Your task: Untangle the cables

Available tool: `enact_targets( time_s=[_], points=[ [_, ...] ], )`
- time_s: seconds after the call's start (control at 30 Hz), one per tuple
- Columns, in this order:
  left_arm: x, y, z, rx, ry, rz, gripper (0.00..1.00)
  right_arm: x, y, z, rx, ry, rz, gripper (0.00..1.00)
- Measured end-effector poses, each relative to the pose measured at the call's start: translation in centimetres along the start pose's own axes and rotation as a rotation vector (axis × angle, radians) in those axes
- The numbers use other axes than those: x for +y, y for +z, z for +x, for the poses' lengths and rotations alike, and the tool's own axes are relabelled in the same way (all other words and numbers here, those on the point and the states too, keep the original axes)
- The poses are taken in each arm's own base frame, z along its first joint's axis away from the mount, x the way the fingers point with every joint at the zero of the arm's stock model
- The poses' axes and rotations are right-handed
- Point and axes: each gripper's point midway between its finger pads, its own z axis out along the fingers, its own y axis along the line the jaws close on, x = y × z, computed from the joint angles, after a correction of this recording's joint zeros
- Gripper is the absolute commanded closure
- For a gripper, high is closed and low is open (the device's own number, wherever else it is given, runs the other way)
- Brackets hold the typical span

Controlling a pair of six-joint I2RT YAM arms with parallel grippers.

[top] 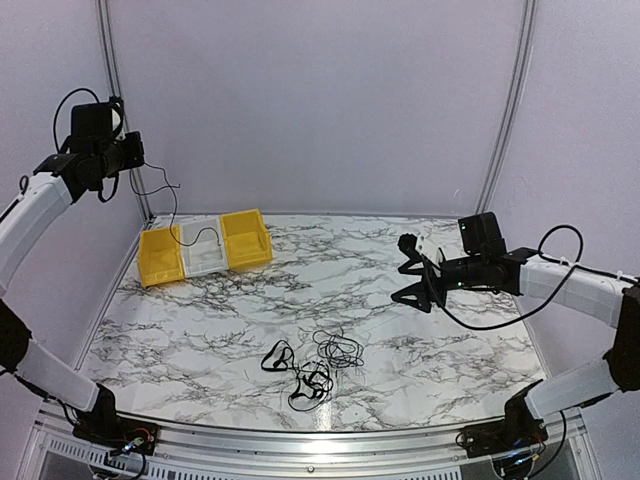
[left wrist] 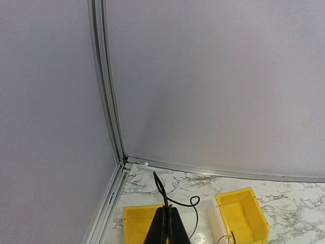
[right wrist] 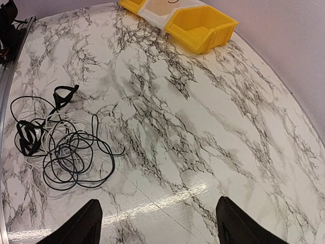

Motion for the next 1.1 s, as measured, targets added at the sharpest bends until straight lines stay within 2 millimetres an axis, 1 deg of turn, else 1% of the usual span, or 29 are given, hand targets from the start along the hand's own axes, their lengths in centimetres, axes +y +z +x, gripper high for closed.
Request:
enact_targets(
  time_s=[0.1,0.2,0.27,0.33,0.4,0.53,0.6,0.67,0.73,0.8,0.97,1.1],
  points=[
    [-0.2,2.4,1.7,0.041,0.015,-0.006,1.00,-0.2,0.0,0.1,0.005,-0.012,0.009,0.23],
    [-0.6,3.5,2.8,0.071,0.023,0.005,1.00,-0.3,0.0,0.2,0.012,-0.016,0.019,0.23],
    [-0.8,3.7,2.9,0.072,0.023,0.010,1.00,-0.4,0.1,0.3,0.016,-0.017,0.020,0.23],
    [-1.0,3.5,2.2,0.058,0.019,0.024,1.00,-0.4,0.2,0.5,0.021,-0.017,0.018,0.23],
    [-1.2,3.1,0.9,0.030,0.012,0.035,1.00,-0.4,0.4,0.8,0.029,-0.015,0.017,0.23],
    [-1.1,1.7,-3.3,-0.062,-0.005,0.046,1.00,-0.5,0.6,1.2,0.042,-0.013,0.012,0.23],
    [-1.0,1.0,-5.0,-0.102,-0.011,0.047,1.00,-0.5,0.7,1.3,0.045,-0.014,0.011,0.24],
    [-0.7,0.3,-6.2,-0.133,-0.017,0.044,1.00,-0.5,0.7,1.3,0.046,-0.017,0.013,0.24],
    [-0.3,0.1,-6.8,-0.148,-0.019,0.036,1.00,-0.5,0.7,1.4,0.047,-0.019,0.014,0.23],
    [0.1,0.2,-6.8,-0.148,-0.020,0.027,1.00,-0.5,0.7,1.3,0.047,-0.021,0.014,0.24],
    [1.2,0.7,-6.3,-0.136,-0.014,0.001,1.00,-0.5,0.8,1.7,0.059,-0.018,0.008,0.24],
    [2.0,1.4,-5.8,-0.121,-0.011,-0.020,1.00,-0.3,1.0,2.1,0.072,-0.010,0.000,0.24]
  ],
)
